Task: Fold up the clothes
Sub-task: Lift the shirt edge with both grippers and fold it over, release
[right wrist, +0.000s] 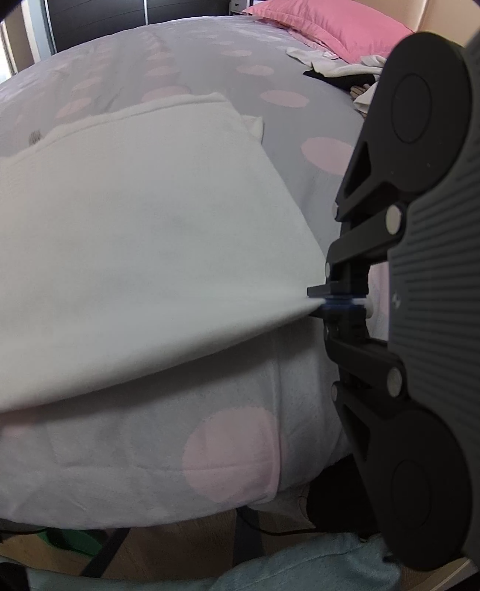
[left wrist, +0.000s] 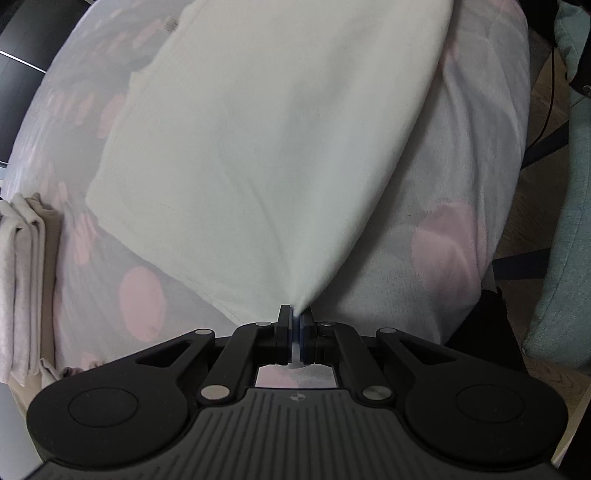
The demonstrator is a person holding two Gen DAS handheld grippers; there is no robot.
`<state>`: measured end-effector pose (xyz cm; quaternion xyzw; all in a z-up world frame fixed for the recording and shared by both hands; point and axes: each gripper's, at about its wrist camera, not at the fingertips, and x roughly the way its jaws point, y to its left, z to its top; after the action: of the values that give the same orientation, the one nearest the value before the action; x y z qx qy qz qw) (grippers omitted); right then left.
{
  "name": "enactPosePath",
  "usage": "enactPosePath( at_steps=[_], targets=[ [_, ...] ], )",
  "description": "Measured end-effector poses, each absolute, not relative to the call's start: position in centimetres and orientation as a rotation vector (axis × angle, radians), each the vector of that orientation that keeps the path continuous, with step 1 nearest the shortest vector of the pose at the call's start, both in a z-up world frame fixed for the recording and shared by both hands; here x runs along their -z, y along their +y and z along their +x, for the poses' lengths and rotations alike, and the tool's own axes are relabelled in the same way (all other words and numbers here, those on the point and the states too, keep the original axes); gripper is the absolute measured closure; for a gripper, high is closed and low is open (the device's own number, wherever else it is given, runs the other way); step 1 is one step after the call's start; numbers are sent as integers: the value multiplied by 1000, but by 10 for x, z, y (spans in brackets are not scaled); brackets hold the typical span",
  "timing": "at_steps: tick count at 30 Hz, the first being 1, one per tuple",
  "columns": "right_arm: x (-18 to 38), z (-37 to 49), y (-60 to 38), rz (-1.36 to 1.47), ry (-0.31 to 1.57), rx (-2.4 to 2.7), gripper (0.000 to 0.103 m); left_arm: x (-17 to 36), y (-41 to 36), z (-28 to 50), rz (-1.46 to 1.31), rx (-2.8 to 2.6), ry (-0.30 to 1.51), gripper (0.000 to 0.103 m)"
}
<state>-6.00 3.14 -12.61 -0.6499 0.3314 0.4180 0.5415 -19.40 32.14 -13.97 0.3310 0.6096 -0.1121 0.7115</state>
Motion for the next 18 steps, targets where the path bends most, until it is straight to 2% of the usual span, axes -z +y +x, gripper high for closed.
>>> enactPosePath(
  at_steps=[3,5,9,11,14,16,18],
  targets=[
    [135,-70,32,-1599,750,-989,99,150,318,-193,768,251,1372,100],
    [139,-78,31,-1646,719,-990,94,153,317,-193,781,257,1394,97],
    [136,-89,30,-1677,717,-1008,85,145,319,-189,734,267,1442,84],
    [126,-90,31,-1646,740,-1021,84,133,323,-186,669,260,1429,81],
    [106,-88,32,-1577,764,-1034,74,109,330,-185,588,260,1392,70],
    [90,-84,32,-1517,774,-1032,72,93,334,-180,527,259,1355,63],
    [73,-68,33,-1392,822,-1016,72,77,344,-173,439,258,1316,62]
  ],
)
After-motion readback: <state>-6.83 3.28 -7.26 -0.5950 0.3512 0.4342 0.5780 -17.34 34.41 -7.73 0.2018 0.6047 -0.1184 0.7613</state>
